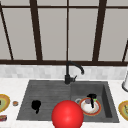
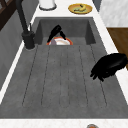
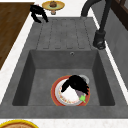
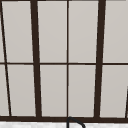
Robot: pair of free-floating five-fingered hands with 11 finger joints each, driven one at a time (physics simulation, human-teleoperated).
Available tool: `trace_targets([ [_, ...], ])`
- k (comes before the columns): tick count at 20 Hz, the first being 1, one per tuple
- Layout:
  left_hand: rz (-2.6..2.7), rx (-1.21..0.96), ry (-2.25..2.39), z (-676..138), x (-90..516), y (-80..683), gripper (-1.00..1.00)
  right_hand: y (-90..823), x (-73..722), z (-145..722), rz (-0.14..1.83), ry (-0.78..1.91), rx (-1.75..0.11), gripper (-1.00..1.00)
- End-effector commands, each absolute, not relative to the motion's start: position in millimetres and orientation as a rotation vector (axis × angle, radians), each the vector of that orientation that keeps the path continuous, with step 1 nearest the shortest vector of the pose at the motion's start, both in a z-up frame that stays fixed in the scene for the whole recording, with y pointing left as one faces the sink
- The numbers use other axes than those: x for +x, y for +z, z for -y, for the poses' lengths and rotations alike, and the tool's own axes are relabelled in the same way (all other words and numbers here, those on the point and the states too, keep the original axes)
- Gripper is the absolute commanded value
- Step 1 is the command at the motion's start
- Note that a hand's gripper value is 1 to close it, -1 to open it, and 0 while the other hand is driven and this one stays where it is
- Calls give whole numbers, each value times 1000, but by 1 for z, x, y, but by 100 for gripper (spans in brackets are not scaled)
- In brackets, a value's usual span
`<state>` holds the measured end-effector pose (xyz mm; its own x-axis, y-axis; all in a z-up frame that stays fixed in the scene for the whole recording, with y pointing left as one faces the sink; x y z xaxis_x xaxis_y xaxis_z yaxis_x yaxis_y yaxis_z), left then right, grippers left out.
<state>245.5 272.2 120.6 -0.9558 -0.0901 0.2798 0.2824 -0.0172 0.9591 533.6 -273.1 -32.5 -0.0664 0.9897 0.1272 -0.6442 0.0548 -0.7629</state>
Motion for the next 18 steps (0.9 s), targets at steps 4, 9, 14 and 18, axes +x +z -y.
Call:
trace_targets([
  [4,1999,-203,-2061,-272,246,121,0,-35,523,279,828,1438,-505,-100],
  [9,1999,-203,-2061,-272,246,121,0,-52,526,291,799,1452,-491,-100],
  [14,1999,-203,-2061,-272,246,121,0,-75,541,292,806,1459,-503,-100],
  [18,1999,-203,-2061,-272,246,121,0,-91,550,295,869,1435,-544,-100],
])
